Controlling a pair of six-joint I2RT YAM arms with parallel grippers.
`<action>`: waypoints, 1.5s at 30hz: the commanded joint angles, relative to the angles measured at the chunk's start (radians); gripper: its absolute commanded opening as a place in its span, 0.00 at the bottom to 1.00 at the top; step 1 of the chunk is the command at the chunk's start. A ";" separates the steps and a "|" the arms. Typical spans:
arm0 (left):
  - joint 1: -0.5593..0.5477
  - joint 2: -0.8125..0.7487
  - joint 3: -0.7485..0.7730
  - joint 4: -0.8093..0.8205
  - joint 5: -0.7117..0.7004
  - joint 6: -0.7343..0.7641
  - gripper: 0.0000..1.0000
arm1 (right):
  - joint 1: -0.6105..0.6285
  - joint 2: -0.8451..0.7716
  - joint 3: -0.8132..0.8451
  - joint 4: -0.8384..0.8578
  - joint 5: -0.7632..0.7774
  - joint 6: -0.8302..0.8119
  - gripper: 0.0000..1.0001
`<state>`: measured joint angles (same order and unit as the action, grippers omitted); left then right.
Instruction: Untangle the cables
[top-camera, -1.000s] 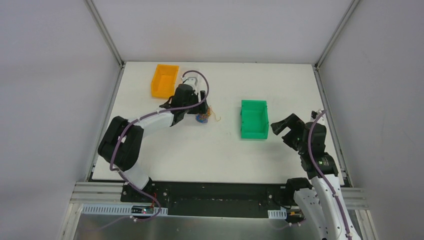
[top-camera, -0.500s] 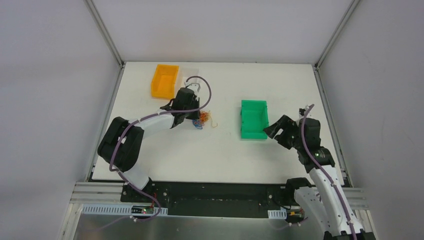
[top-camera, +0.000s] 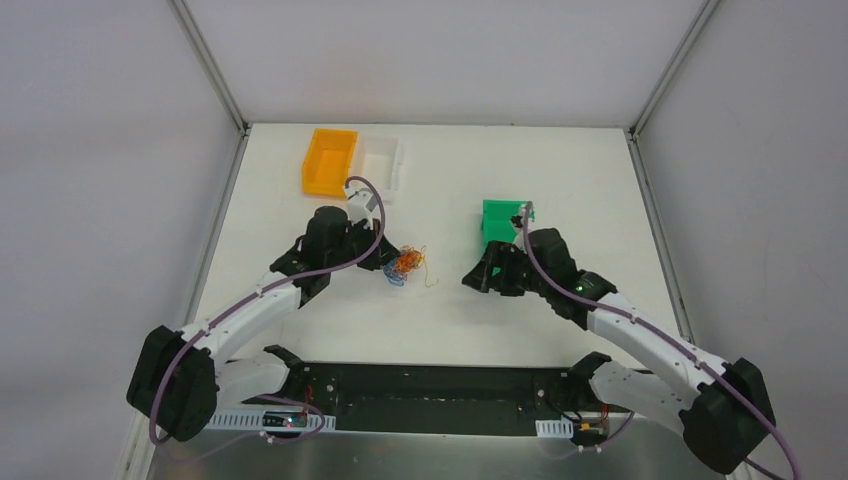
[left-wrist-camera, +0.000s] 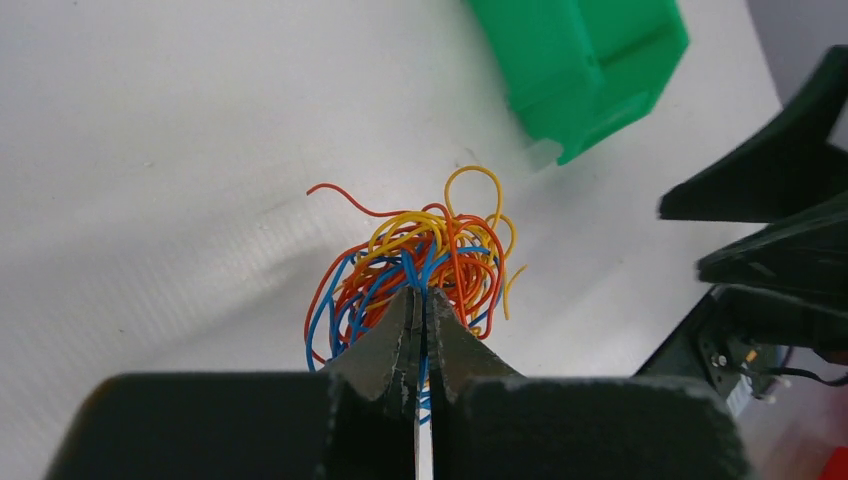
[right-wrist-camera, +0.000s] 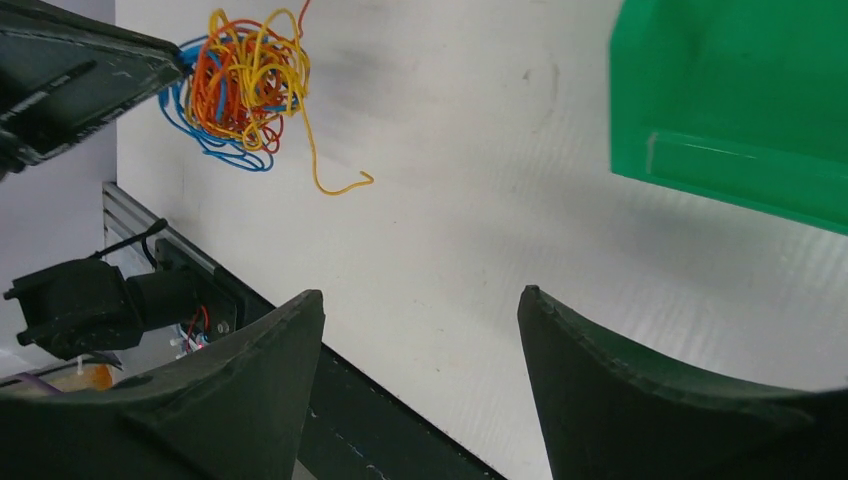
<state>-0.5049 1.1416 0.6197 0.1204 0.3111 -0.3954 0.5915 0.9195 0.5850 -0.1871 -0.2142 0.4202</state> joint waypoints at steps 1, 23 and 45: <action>-0.007 -0.091 -0.017 0.022 0.086 -0.030 0.00 | 0.110 0.102 0.059 0.179 0.039 0.001 0.74; -0.007 -0.107 0.032 0.067 0.235 -0.102 0.00 | 0.210 0.265 0.065 0.437 -0.014 -0.042 0.60; 0.005 -0.151 0.044 -0.114 -0.027 -0.066 0.00 | 0.211 0.138 -0.062 0.325 0.438 0.090 0.00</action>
<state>-0.5041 1.0512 0.6193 0.1215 0.4633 -0.5304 0.8040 1.1610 0.5503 0.2516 -0.0257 0.4728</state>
